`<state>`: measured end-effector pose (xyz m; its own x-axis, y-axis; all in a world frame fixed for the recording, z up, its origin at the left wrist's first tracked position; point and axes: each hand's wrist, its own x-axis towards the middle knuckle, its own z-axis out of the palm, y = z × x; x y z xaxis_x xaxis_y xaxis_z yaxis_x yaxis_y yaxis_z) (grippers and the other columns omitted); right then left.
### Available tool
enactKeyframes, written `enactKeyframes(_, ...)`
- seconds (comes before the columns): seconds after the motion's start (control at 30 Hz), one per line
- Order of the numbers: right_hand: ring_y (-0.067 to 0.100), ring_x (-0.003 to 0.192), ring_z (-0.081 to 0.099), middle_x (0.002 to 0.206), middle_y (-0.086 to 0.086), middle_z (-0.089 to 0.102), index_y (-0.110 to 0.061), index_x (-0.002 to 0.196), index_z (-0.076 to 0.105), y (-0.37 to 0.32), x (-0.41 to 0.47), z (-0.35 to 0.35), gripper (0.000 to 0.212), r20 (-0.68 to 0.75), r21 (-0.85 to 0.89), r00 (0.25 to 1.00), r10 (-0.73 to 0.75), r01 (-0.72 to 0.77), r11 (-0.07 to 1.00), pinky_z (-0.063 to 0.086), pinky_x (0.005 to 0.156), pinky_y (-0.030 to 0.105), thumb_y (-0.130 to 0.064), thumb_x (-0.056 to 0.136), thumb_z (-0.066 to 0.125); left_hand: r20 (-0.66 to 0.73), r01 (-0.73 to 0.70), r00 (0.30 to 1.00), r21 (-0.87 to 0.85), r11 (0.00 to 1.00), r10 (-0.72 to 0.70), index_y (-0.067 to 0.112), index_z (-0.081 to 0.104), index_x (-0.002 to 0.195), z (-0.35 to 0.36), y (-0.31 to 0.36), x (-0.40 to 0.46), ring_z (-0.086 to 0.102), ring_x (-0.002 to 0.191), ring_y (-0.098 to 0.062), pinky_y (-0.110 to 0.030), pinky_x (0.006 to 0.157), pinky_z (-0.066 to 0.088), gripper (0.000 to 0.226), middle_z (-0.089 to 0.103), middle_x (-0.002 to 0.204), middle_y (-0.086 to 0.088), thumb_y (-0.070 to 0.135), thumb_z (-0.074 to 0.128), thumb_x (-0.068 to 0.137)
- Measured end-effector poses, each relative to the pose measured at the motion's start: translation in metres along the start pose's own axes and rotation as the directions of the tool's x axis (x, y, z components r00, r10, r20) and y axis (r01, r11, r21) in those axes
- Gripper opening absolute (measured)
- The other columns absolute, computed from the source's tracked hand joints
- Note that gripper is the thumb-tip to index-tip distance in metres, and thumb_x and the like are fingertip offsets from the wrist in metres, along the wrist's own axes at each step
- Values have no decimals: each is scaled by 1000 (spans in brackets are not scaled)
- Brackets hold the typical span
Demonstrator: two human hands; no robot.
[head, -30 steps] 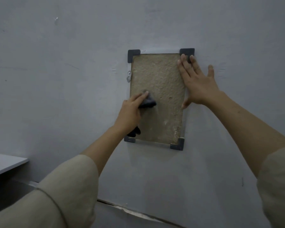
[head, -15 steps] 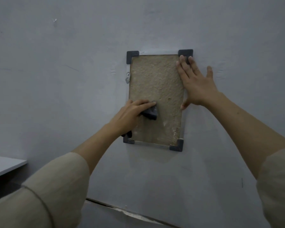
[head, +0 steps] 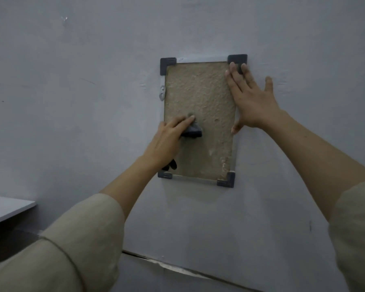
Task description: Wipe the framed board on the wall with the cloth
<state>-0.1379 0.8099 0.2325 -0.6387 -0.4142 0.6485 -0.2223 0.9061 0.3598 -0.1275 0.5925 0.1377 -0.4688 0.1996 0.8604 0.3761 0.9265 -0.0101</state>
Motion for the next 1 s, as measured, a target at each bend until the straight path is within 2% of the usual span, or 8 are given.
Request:
enactKeyframes(0.13, 21, 144, -23, 155, 0, -29, -12, 148, -20, 1, 0, -1, 144, -5, -2, 1000, 0, 0, 1000, 6, 109, 65, -53, 55, 81, 219, -217, 955, 47, 975, 202, 28, 29, 144, 6, 9, -25, 46, 99, -29, -41, 90, 45, 72, 35, 148, -2, -14, 38, 86)
enactKeyframes(0.2, 21, 143, -23, 155, 0, -29, -12, 148, -21, 2, 1, 0, 144, -6, -6, 1000, 0, 0, 1000, 6, 109, 65, -54, 55, 81, 185, -247, 955, 67, 967, 231, 28, 30, 144, 3, 3, -19, 45, 94, -28, -42, 85, 47, 73, 38, 146, -3, -15, 39, 85)
enactKeyframes(0.37, 21, 143, -24, 155, 0, -29, -12, 148, -21, 0, 0, 0, 144, -1, -1, 1000, -3, 3, 1000, 5, 109, 65, -54, 55, 81, -30, 8, 1000, 5, 1000, -8, 19, 39, 140, 7, -3, -4, 49, 92, -36, -45, 88, 46, 65, 45, 140, -9, -14, 44, 85)
enactKeyframes(0.53, 21, 144, -23, 155, 0, -29, -12, 148, -22, 0, 0, -2, 145, -3, 4, 1000, -4, 4, 1000, 6, 109, 66, -54, 54, 81, 264, -273, 935, 115, 955, 235, 29, 26, 145, 2, -1, -23, 40, 93, -22, -42, 86, 47, 72, 35, 147, -1, -11, 41, 87)
enactKeyframes(0.67, 21, 144, -23, 155, 0, -29, -12, 148, -21, 0, 0, 0, 146, -6, 5, 1000, -1, 1, 1000, 6, 109, 65, -54, 54, 81, 3, -99, 995, 67, 993, 99, 22, 39, 140, -3, 1, 1, 45, 89, -31, -50, 78, 49, 67, 45, 140, -7, -15, 43, 84)
enactKeyframes(0.77, 21, 144, -23, 155, 0, -28, -12, 148, -21, -1, 0, 0, 145, -10, 2, 1000, -1, 2, 1000, 6, 109, 66, -53, 54, 82, -41, 82, 996, -29, 996, -84, 20, 37, 141, 6, 14, 3, 47, 100, -37, -44, 93, 42, 65, 41, 143, -8, -14, 40, 86)
enactKeyframes(0.9, 21, 144, -23, 155, 0, -28, -11, 148, -21, -1, 1, -1, 145, -5, 6, 1000, -2, 2, 1000, 6, 109, 66, -53, 54, 82, 186, -120, 976, 6, 993, 117, 25, 26, 145, 19, 34, -26, 43, 109, -33, -44, 98, 41, 69, 32, 148, -7, -10, 41, 88)
enactKeyframes(1.0, 21, 144, -23, 155, 0, -29, -11, 148, -21, 0, 1, 0, 145, -10, -6, 1000, -5, 4, 1000, 6, 109, 66, -54, 55, 81, 24, -67, 997, -65, 996, 69, 23, 34, 142, 22, 23, -25, 47, 107, -33, -47, 96, 43, 72, 41, 142, -8, -15, 45, 82)
